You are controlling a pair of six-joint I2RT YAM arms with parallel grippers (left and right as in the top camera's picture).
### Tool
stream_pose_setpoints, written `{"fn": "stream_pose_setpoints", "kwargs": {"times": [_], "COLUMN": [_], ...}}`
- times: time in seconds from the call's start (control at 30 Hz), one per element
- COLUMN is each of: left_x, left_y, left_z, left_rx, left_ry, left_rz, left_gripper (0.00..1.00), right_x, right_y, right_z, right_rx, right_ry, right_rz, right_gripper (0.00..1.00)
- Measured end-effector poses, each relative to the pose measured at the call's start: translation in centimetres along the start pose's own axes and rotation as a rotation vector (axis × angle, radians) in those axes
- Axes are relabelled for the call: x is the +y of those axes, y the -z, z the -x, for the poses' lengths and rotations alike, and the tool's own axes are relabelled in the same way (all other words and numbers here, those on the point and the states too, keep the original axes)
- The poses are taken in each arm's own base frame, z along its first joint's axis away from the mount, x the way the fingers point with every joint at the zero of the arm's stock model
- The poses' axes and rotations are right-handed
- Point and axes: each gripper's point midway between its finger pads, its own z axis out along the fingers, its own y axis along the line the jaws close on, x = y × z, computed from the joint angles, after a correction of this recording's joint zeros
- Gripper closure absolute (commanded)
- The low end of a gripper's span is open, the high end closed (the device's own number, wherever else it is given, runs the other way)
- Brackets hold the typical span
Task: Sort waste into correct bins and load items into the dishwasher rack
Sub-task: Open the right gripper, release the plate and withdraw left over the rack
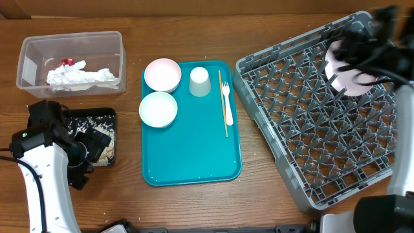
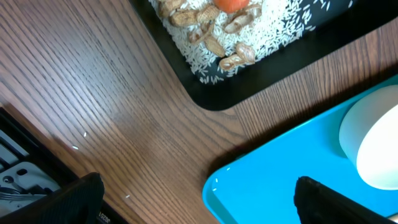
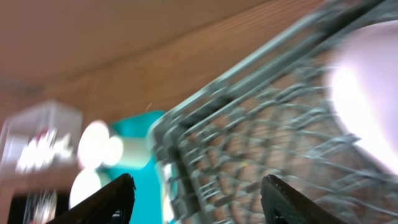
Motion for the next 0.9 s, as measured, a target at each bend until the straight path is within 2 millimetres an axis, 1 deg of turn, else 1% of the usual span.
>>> {"fn": "stream_pose_setpoints", "kwargs": {"times": [0.03,0.07,0.13,0.17,0.2,0.23,0.27,0.33,0.4,0.5,0.6,0.67,0.7,0.8,0.9], "left_x": [0.0,0.0,0.0,0.0,0.0,0.0,0.0,0.0,0.0,0.0,0.0,0.0,0.0,0.0,0.0], "left_y": [0.0,0.0,0.0,0.0,0.0,0.0,0.0,0.0,0.0,0.0,0.0,0.0,0.0,0.0,0.0], "left_z": [0.0,0.0,0.0,0.0,0.0,0.0,0.0,0.0,0.0,0.0,0.0,0.0,0.0,0.0,0.0], "left_rx": [0.0,0.0,0.0,0.001,0.0,0.0,0.001,0.0,0.0,0.001,0.0,0.0,0.0,0.0,0.0], "left_ry": [0.0,0.0,0.0,0.0,0.0,0.0,0.0,0.0,0.0,0.0,0.0,0.0,0.0,0.0,0.0], "left_rz": [0.0,0.001,0.001,0.0,0.0,0.001,0.0,0.001,0.0,0.0,0.0,0.0,0.001,0.001,0.0], "left_gripper": [0.0,0.0,0.0,0.0,0.0,0.0,0.0,0.0,0.0,0.0,0.0,0.0,0.0,0.0,0.0], "right_x": [2.1,3.6,5.8,6.5,6.8,6.9,7.1,7.1,6.9,5.5,4.9,5.3,5.6,6.5,5.8], "right_y": [-1.4,-2.4,-4.8,-6.2,-6.6,-7.6,-8.2,-9.1,-10.3,-12.6,-13.7,-14.4,-14.6,-15.2,-16.3], "right_z": [-2.2,-3.9,-6.6,-8.7,-9.4,-10.8,-11.6,-12.4,-13.7,-15.9,-17.1,-18.2,-18.5,-19.5,-20.1], "right_rx": [0.081,0.138,0.216,0.277,0.297,0.338,0.361,0.386,0.428,0.517,0.562,0.594,0.6,0.616,0.639], "right_ry": [0.07,0.119,0.219,0.266,0.285,0.316,0.332,0.358,0.379,0.377,0.38,0.397,0.406,0.435,0.434], "right_rz": [-0.003,0.001,-0.014,-0.03,-0.035,-0.057,-0.067,-0.084,-0.107,-0.15,-0.165,-0.162,-0.16,-0.146,-0.165], "right_gripper": [0.32,0.32,0.34,0.36,0.39,0.4,0.41,0.42,0.44,0.44,0.45,0.47,0.51,0.54,0.6]}}
